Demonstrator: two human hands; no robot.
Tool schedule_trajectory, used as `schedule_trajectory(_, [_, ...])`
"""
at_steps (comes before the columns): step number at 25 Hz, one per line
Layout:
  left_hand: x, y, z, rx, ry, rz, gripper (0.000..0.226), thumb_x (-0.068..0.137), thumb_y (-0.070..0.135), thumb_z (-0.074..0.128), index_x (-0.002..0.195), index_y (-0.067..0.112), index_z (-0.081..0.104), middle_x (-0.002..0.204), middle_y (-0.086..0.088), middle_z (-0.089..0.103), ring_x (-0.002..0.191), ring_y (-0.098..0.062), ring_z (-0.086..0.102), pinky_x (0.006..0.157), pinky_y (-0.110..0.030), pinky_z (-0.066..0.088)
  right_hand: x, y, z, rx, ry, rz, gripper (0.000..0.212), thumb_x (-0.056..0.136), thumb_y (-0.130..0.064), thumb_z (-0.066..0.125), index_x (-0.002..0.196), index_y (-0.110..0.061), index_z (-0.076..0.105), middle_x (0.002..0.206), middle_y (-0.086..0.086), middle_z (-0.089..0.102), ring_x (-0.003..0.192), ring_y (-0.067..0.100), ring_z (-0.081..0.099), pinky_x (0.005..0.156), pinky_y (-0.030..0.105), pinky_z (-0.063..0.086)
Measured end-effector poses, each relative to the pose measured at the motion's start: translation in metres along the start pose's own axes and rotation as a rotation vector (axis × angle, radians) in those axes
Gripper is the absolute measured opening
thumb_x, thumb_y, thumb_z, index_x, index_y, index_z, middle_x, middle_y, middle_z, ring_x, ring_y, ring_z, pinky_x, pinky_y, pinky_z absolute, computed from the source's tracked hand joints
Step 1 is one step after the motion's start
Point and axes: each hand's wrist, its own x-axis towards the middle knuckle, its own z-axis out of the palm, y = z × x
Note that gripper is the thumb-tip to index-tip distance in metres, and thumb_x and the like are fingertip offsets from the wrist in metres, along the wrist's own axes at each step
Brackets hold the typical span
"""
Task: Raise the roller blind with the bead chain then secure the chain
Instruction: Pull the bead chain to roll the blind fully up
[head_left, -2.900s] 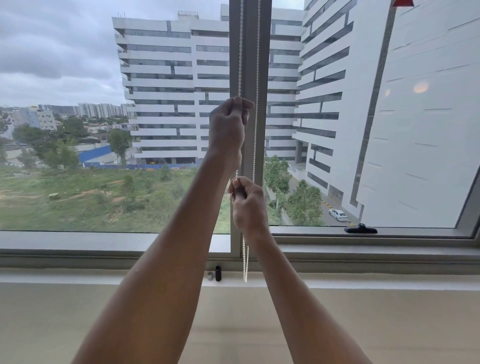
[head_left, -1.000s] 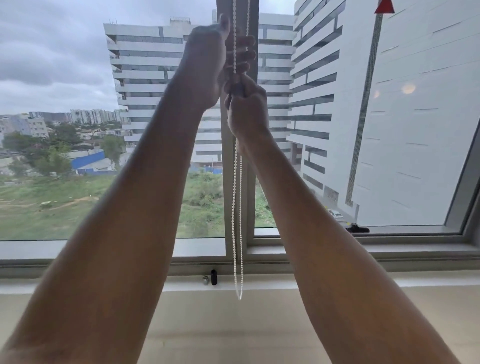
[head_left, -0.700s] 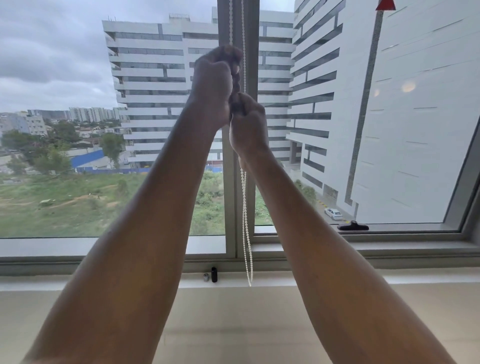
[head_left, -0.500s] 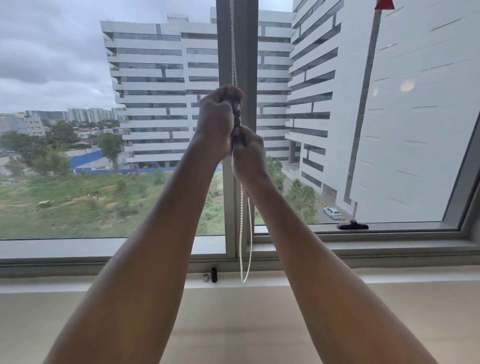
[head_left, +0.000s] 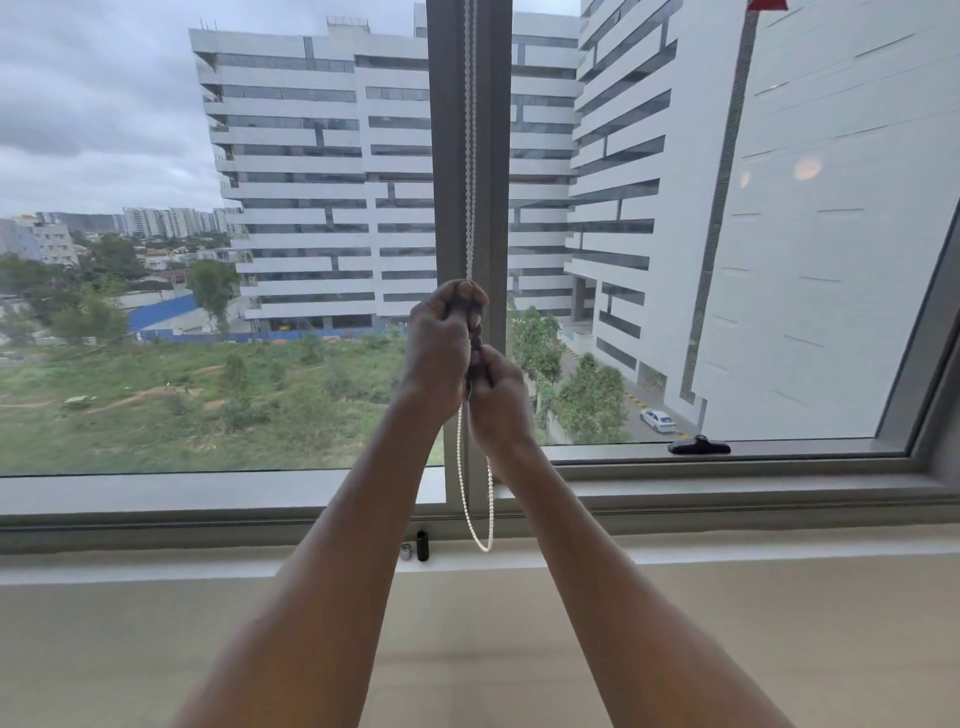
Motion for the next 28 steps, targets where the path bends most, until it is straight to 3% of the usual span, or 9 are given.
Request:
schedule_trajectory(5, [-0.026, -0.027, -0.014, 0.028, 0.003, -0.021, 0.042, 0.111, 0.009, 0.046, 0.074, 0.019, 0.063, 0.061, 0.004, 0.043, 0.049, -0.006, 0.032, 0.042, -0.022, 0.025, -0.025, 0.030, -0.002, -0.021, -0.047, 0.045, 0.023, 0.100, -0.017, 0.048, 0.080, -0.011, 0.058, 0.067, 0.003, 0.052, 0.063, 0.017, 0.042, 0.060, 0.039, 0.034])
schedule_trajectory(14, [-0.079, -0.068, -0.041, 0.091, 0.048, -0.128, 0.040, 0.113, 0.014, 0.046, 0.076, 0.019, 0.062, 0.062, 0.002, 0.042, 0.050, -0.013, 0.030, 0.044, -0.030, 0.020, -0.089, 0.064, -0.002, -0.013, -0.096, 0.165, 0.027, 0.100, -0.010, 0.046, 0.075, -0.014, 0.056, 0.063, -0.007, 0.050, 0.063, 0.013, 0.041, 0.061, 0.038, 0.034])
schedule_trajectory(20, [-0.091, -0.069, -0.041, 0.096, 0.057, -0.099, 0.040, 0.113, 0.016, 0.047, 0.076, 0.017, 0.061, 0.061, 0.004, 0.042, 0.053, -0.011, 0.031, 0.046, -0.031, 0.022, -0.099, 0.070, 0.000, 0.056, -0.106, 0.183, 0.024, 0.099, -0.009, 0.047, 0.077, -0.012, 0.056, 0.064, -0.006, 0.049, 0.064, 0.017, 0.039, 0.060, 0.039, 0.034])
schedule_trajectory(24, [-0.091, -0.066, -0.046, 0.116, 0.060, -0.080, 0.036, 0.112, 0.011, 0.046, 0.080, 0.013, 0.061, 0.063, 0.004, 0.044, 0.057, -0.011, 0.033, 0.053, -0.029, 0.026, -0.097, 0.054, -0.013, -0.002, -0.236, 0.225, 0.034, 0.108, -0.013, 0.046, 0.078, -0.020, 0.061, 0.065, -0.011, 0.062, 0.059, 0.009, 0.056, 0.061, 0.029, 0.046])
schedule_trajectory(26, [-0.092, -0.066, -0.050, 0.158, 0.057, -0.047, 0.032, 0.111, 0.006, 0.045, 0.083, 0.004, 0.060, 0.066, 0.003, 0.047, 0.060, -0.011, 0.036, 0.058, -0.026, 0.032, -0.093, 0.050, -0.019, -0.031, -0.160, 0.234, 0.031, 0.109, -0.015, 0.046, 0.087, -0.015, 0.068, 0.076, -0.007, 0.072, 0.066, 0.003, 0.065, 0.065, 0.019, 0.050])
schedule_trajectory(28, [-0.096, -0.063, -0.053, 0.193, 0.043, -0.016, 0.031, 0.111, 0.006, 0.045, 0.084, -0.003, 0.058, 0.068, 0.003, 0.048, 0.062, -0.012, 0.038, 0.061, -0.026, 0.034, -0.081, 0.049, -0.021, -0.017, 0.039, 0.232, 0.027, 0.108, -0.014, 0.050, 0.093, -0.010, 0.072, 0.084, 0.006, 0.077, 0.072, 0.009, 0.070, 0.067, 0.021, 0.055])
